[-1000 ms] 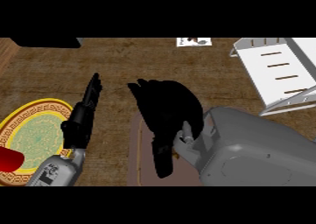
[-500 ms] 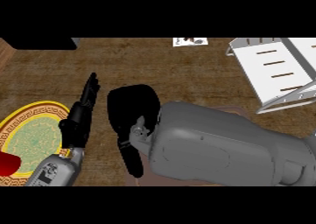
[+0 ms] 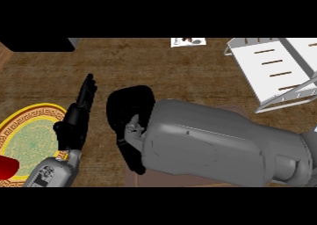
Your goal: Pick the sweet potato from the tray and place it in the tiered basket
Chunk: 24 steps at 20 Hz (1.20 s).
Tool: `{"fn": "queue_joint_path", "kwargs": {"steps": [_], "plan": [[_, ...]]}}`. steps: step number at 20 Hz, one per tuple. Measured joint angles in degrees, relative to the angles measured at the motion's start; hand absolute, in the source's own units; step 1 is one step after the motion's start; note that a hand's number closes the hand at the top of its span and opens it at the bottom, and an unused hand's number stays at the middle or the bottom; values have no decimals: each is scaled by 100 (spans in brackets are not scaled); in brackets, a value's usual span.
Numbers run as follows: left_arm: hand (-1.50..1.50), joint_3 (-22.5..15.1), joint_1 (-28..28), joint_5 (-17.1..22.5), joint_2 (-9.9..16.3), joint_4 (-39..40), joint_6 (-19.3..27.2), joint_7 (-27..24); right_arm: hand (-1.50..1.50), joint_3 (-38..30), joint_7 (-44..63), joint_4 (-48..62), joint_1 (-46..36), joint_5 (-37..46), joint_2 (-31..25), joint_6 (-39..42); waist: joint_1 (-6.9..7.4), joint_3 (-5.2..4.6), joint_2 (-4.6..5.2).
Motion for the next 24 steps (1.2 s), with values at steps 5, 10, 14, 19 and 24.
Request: {"fn": "queue_joint_path", "kwargs": {"steps": [5,10,14,19,24], "plan": [[0,3,62,-47,-8,-30,-9,10,-150,309,-81,122,-130,-113,-100,88,-7,2,4],[0,-20,75,-133,-62,-109,33,98,-150,529,-257,71,-239,-235,-149,243,-8,5,11],[0,-8,91,-157,-45,-196,-10,159,-150,790,-432,152,-287,-137,-128,360,11,6,18],[0,54,199,-156,-57,-196,-61,30,-150,1051,-466,251,-285,73,-191,369,-1,5,17],[0,70,251,-204,-125,-155,-53,-20,-150,1164,-417,270,-145,200,-324,295,-35,7,14]]}}
